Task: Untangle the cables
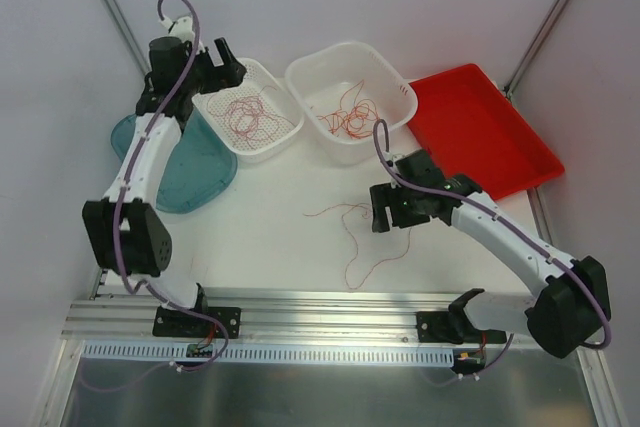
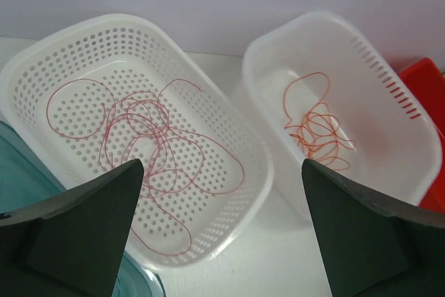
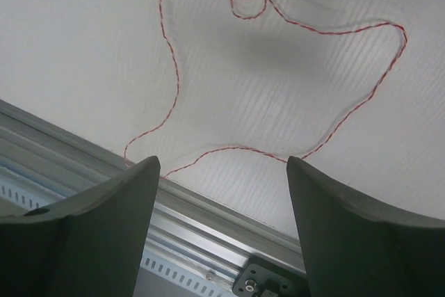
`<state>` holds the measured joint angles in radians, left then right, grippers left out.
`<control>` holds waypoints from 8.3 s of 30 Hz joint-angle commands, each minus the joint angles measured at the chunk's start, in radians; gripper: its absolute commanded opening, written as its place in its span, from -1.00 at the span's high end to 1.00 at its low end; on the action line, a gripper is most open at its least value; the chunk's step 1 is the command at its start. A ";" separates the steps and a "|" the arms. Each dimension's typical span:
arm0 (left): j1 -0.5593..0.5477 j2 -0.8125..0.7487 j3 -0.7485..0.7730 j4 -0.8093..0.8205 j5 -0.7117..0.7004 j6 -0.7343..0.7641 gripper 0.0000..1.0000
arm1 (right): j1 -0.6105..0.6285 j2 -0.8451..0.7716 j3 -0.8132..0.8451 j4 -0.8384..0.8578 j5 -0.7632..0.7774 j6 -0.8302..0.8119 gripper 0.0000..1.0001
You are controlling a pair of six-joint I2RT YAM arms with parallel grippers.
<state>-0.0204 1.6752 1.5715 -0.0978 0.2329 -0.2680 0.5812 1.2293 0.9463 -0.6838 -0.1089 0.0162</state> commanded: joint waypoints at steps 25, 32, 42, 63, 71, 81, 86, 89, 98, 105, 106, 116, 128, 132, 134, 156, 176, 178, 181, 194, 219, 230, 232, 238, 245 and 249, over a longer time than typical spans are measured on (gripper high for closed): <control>-0.053 -0.902 -0.938 -0.114 0.154 0.047 -0.98 | 0.154 0.567 0.336 0.059 0.135 -0.387 -0.94; -0.056 -0.890 -0.936 -0.117 0.163 0.041 -0.98 | 0.152 0.670 0.364 0.083 0.176 -0.380 -0.94; -0.061 -0.878 -0.939 -0.118 0.180 0.035 -0.98 | 0.151 0.700 0.339 0.086 0.172 -0.343 -0.98; -0.062 -0.864 -0.940 -0.118 0.190 0.035 -0.98 | 0.121 0.440 0.296 0.014 0.078 -0.275 0.99; -0.062 -0.868 -0.940 -0.120 0.192 0.033 -0.98 | 0.095 0.230 0.433 -0.223 0.307 -0.306 0.99; -0.069 -0.879 -0.936 -0.131 0.189 0.036 -0.98 | -0.101 0.171 0.882 -0.529 0.550 -0.274 0.99; -0.085 -0.887 -0.938 -0.140 0.175 0.044 -0.98 | -0.236 0.173 1.010 -0.559 0.611 -0.231 0.99; -0.096 -0.891 -0.935 -0.145 0.166 0.049 -0.98 | -0.325 0.144 1.019 -0.528 0.603 -0.191 0.98; -0.118 -0.887 -0.933 -0.151 0.160 0.058 -0.98 | -0.578 0.068 1.000 -0.324 0.442 -0.122 0.99; -0.124 -0.878 -0.932 -0.154 0.157 0.059 -0.98 | -0.693 0.113 1.053 -0.177 0.433 -0.148 0.99; -0.124 -0.876 -0.932 -0.152 0.155 0.059 -0.98 | -0.701 0.119 1.059 -0.157 0.434 -0.154 0.99; -0.125 -0.856 -0.930 -0.157 0.148 0.062 -0.99 | -0.756 0.271 1.203 0.012 0.506 -0.234 0.97; -0.125 -0.819 -0.929 -0.166 0.140 0.070 -0.98 | -0.788 0.447 1.068 0.208 0.672 -0.254 0.95; -0.125 -0.812 -0.929 -0.166 0.140 0.070 -0.98 | -0.819 0.475 1.046 0.204 0.663 -0.222 0.95; -0.125 -0.806 -0.926 -0.169 0.144 0.070 -0.98 | -0.822 0.492 1.043 0.205 0.650 -0.225 0.95; -0.125 -0.805 -0.927 -0.172 0.151 0.069 -0.98 | -0.817 0.876 1.011 -0.124 0.135 -0.306 0.88; -0.125 -0.810 -0.929 -0.172 0.155 0.066 -0.99 | -0.794 0.941 1.057 -0.286 0.253 -0.266 -0.13; -0.125 -0.813 -0.927 -0.174 0.157 0.067 -0.98 | -0.794 0.902 1.069 -0.283 0.259 -0.260 -0.19; -0.125 -0.819 -0.927 -0.174 0.158 0.066 -0.98 | -0.794 0.843 1.080 -0.278 0.258 -0.251 -0.26; -0.125 -0.858 -0.927 -0.178 0.146 0.070 -0.98 | -0.823 0.497 0.997 -0.250 0.118 -0.107 -0.67; -0.128 -1.545 -0.624 -0.742 -0.289 -0.048 -0.98 | -0.773 -0.760 0.503 -0.333 0.166 -0.021 -0.93; -0.177 -1.776 -0.515 -0.986 -0.446 -0.062 -0.98 | -0.541 -1.148 0.280 -0.372 0.341 -0.055 -0.93; -0.177 -1.799 -0.495 -1.007 -0.445 -0.065 -0.98 | -0.526 -1.195 0.255 -0.365 0.345 -0.074 -0.94; -0.177 -1.822 -0.470 -1.060 -0.461 -0.083 -0.98 | -0.508 -1.324 0.166 -0.364 0.321 -0.108 -0.93; -0.177 -1.830 -0.487 -1.077 -0.475 -0.097 -0.98 | -0.501 -1.363 0.137 -0.375 0.330 -0.127 -0.93; -0.177 -1.830 -0.499 -1.079 -0.478 -0.103 -0.98 | -0.497 -1.364 0.138 -0.384 0.328 -0.130 -0.94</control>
<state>-0.1967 0.0025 1.0805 -1.1656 -0.2214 -0.3534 0.0757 0.0051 1.0733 -1.0725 0.2050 -0.0933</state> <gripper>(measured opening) 0.991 0.969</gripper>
